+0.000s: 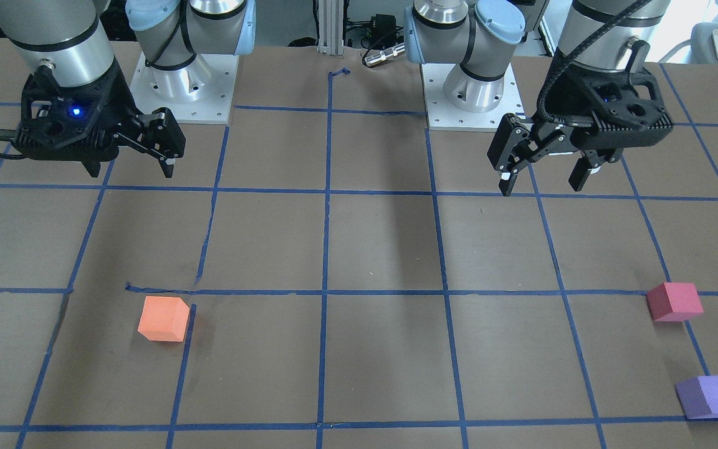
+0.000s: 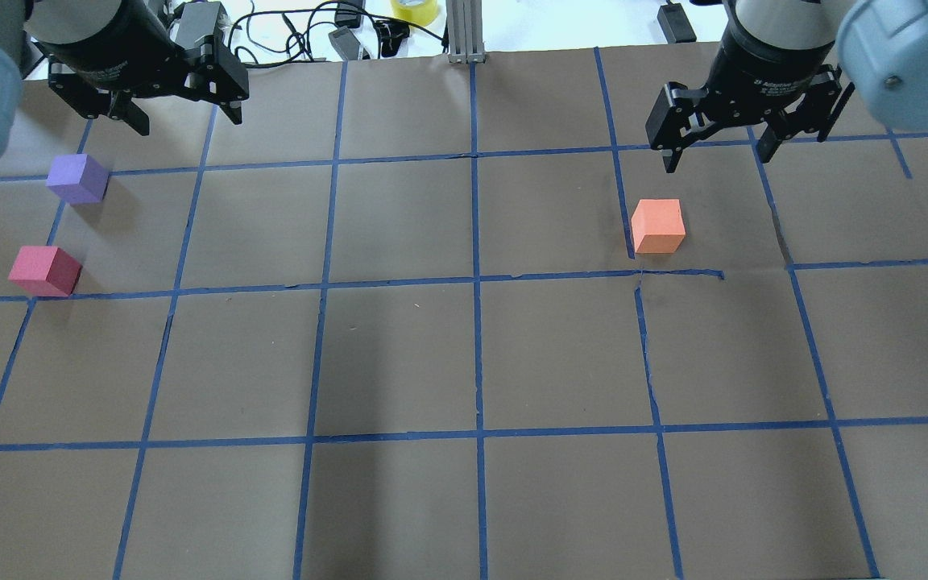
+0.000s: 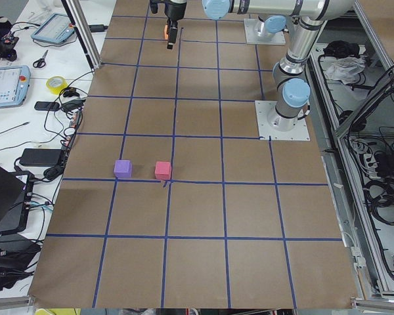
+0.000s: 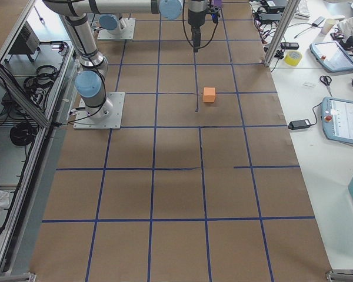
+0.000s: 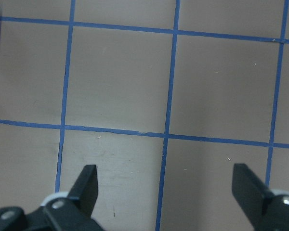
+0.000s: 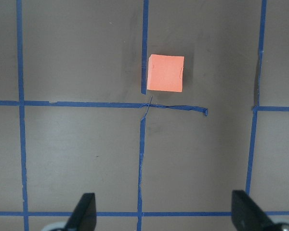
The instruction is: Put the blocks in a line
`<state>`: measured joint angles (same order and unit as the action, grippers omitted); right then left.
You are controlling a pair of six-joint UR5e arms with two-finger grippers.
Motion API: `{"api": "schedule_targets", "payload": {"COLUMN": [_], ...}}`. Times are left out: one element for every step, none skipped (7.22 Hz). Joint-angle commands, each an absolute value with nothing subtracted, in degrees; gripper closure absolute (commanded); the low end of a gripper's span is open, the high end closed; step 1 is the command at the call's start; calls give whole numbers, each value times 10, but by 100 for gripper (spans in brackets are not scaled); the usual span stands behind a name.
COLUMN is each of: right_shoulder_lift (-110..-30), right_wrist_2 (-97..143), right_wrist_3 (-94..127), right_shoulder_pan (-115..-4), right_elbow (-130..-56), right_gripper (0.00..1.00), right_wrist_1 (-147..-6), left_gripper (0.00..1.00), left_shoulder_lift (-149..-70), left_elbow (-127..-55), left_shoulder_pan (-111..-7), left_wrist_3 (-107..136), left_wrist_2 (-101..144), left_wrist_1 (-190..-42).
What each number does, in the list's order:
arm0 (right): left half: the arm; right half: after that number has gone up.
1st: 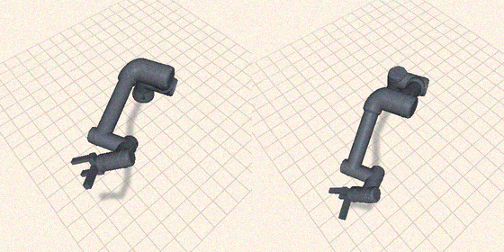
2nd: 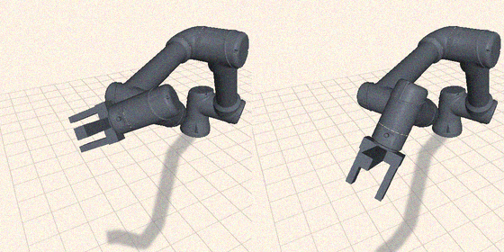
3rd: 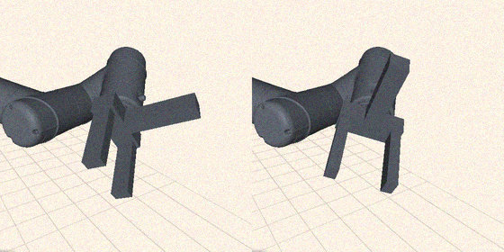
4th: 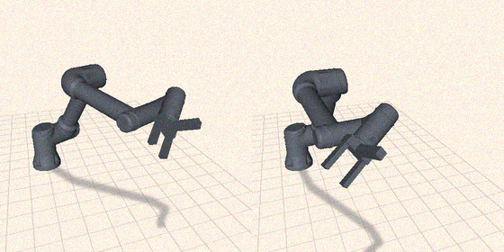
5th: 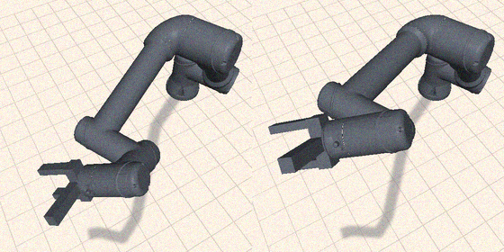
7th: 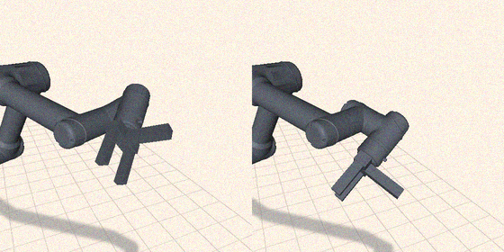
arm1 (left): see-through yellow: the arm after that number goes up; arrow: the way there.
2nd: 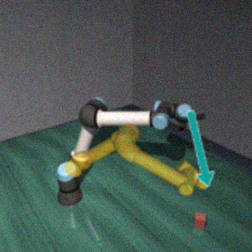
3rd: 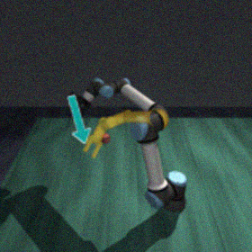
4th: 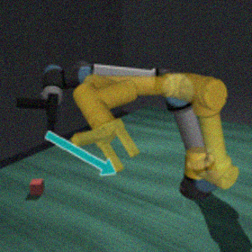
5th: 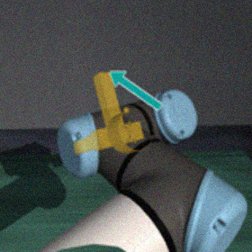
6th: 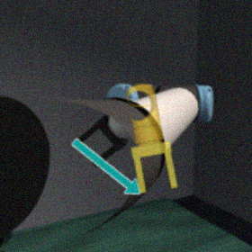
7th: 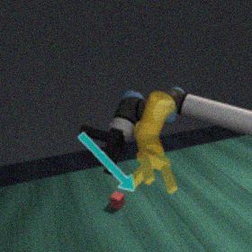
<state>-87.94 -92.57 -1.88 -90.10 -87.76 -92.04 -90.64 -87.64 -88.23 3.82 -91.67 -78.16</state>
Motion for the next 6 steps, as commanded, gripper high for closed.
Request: {"api": "schedule_targets", "payload": {"right_shoulder_lift": [-860,-794,-734,-676,-650,-620], "right_wrist_2": [-926,-927,-927,-932,-932,-935], "right_wrist_3": [-23,-16,-14,-13,-24,-32], "right_shoulder_pan": [-884,-884,-884,-884,-884,-877], "right_elbow": [-879,-873,-873,-874,-876,-885], "right_gripper": [0,0,0,0,0,0], "right_wrist_1": [-967,-1023,-1094,-1166,-1186,-1200], "left_gripper": [0,0,0,0,0,0], "left_shoulder_lift": [-904,-904,-900,-899,-900,-900], "left_elbow": [-877,-877,-878,-877,-877,-878], "left_shoulder_pan": [-882,-882,-882,-882,-882,-882], "left_wrist_3": [37,38,38,38,38,38], "left_wrist_2": [-917,-917,-918,-918,-918,-918], "left_wrist_1": [-781,-781,-783,-783,-783,-783]}}
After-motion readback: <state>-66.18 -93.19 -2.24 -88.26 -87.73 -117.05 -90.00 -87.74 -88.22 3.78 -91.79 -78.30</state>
